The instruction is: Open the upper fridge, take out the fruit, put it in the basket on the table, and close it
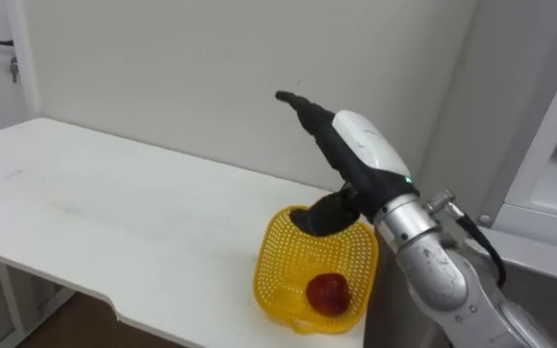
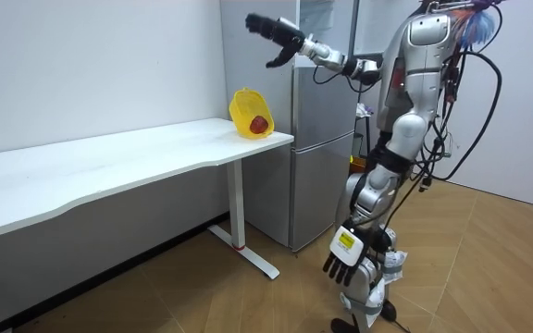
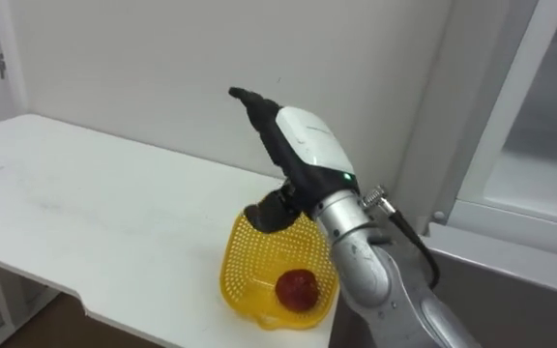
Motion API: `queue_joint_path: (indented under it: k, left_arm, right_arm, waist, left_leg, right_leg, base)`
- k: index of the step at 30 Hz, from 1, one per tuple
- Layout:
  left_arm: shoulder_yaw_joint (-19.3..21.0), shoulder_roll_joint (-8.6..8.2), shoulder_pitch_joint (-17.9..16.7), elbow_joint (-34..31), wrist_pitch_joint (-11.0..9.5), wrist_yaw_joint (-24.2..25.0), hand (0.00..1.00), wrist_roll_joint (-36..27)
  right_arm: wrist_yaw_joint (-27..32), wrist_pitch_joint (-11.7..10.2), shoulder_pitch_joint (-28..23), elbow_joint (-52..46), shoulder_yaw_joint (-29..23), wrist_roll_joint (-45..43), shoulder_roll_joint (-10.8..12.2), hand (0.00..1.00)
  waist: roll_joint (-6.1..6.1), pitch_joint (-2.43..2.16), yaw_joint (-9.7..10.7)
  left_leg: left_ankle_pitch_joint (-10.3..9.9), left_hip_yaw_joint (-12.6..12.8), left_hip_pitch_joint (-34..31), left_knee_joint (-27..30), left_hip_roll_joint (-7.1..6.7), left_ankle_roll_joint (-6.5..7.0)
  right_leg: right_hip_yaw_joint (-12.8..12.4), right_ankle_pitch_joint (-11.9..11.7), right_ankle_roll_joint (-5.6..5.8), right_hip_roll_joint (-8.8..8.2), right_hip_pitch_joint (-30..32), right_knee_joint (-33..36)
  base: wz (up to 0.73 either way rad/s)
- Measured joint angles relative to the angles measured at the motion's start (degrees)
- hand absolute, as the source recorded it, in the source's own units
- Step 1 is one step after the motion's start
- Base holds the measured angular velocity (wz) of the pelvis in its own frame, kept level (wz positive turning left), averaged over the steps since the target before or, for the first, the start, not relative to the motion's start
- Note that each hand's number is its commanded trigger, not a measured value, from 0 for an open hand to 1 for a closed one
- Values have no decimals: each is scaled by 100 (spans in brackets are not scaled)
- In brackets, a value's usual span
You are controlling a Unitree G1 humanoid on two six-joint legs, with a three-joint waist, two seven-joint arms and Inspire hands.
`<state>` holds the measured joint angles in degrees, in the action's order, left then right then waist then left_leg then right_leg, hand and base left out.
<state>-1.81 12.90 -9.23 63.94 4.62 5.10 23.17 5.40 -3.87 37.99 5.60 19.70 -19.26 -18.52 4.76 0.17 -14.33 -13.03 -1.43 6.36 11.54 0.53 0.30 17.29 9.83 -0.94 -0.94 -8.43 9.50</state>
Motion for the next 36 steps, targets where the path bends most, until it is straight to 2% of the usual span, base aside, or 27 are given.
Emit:
queue_joint_path:
  k: [2, 6, 9, 12, 16, 20, 23, 27, 30, 32, 34, 36]
  left_arm:
    - [-6, -33, -16, -1, -12, -11, 0, -1]
    - [-11, -50, -36, -38, -27, -122, 0, -1]
    - [-11, -66, -71, -30, -29, -181, 0, -1]
    - [-11, -100, -138, 24, -54, -305, 0, -2]
    - [-4, -129, -222, 24, -143, -395, 0, -2]
    - [-6, -157, -235, 46, -207, -493, 0, -2]
    - [33, -203, -290, 51, -215, -496, 0, -1]
    - [54, -266, -370, 81, -217, -612, 0, -2]
    - [53, -337, -455, 82, -243, -627, 0, -8]
    - [51, -341, -491, 86, -293, -628, 0, -20]
    - [48, -342, -522, 145, -357, -659, 0, -57]
    - [48, -344, -521, 245, -378, -713, 0, -110]
  right_arm:
    - [31, -53, -114, -314, -113, 348, 0, 0]
    - [113, -43, -382, -991, -264, 765, 23, 0]
    - [168, -41, -646, -1589, -400, 1229, 24, 0]
    - [199, -49, -955, -2249, -594, 1313, 72, 0]
    - [273, -347, -1629, -3193, -874, 1471, 98, 0]
    - [369, -486, -2022, -3508, -1022, 1520, 115, 0]
    - [461, -493, -2356, -3682, -1221, 1517, 164, 0]
    - [709, -505, -2713, -3770, -1522, 1522, 272, 0]
    - [937, -602, -2828, -3776, -1732, 1514, 322, 0]
    - [1165, -822, -2989, -3761, -1959, 1349, 324, 0]
    - [1334, -948, -3252, -3749, -2064, 1343, 329, 0]
    - [1485, -960, -3511, -3708, -2115, 1342, 332, 0]
  waist:
    - [-51, 9, 68]
    - [-74, -3, 175]
    - [-118, -25, 195]
    - [-129, -31, 352]
    - [-142, -40, 569]
    - [-201, -51, 702]
    - [-258, -70, 809]
    - [-291, -74, 964]
    - [-317, -69, 1117]
    - [-319, -66, 1207]
    - [-323, -64, 1260]
    - [-324, -62, 1275]
  left_leg:
    - [-1, 7, 75, -39, 2, 1]
    - [-1, 63, 62, -20, 7, 1]
    - [-1, 217, 105, -42, 27, 1]
    - [1, 272, 115, -58, 25, 5]
    - [2, 310, 111, -69, 25, 9]
    - [1, 492, 117, -90, 76, 6]
    - [0, 622, 119, -114, 91, 5]
    - [0, 695, 121, -125, 92, 6]
    - [0, 776, 115, -137, 105, 5]
    - [0, 795, 120, -140, 109, 4]
    - [0, 810, 139, -151, 109, 4]
    - [0, 841, 141, -159, 110, 3]
  right_leg:
    - [-1, 1, 2, -2, -68, 5]
    - [-11, 2, 3, -7, -49, 8]
    - [-217, 2, 1, 9, -17, 25]
    - [-316, 1, 0, 15, 6, 37]
    - [-332, -1, -1, 14, 29, 36]
    - [-479, -13, -20, 44, 138, 100]
    - [-611, -18, -29, 60, 215, 139]
    - [-657, -23, -35, 66, 265, 171]
    - [-747, -24, -37, 83, 335, 215]
    - [-759, -27, -43, 94, 332, 206]
    - [-776, -27, -43, 98, 325, 204]
    - [-791, -27, -43, 97, 345, 208]
  base:
    - [-2]
    - [-7]
    - [-24]
    - [-11]
    - [-4]
    - [-20]
    - [-23]
    - [-12]
    - [-14]
    - [-2]
    - [-3]
    - [-9]
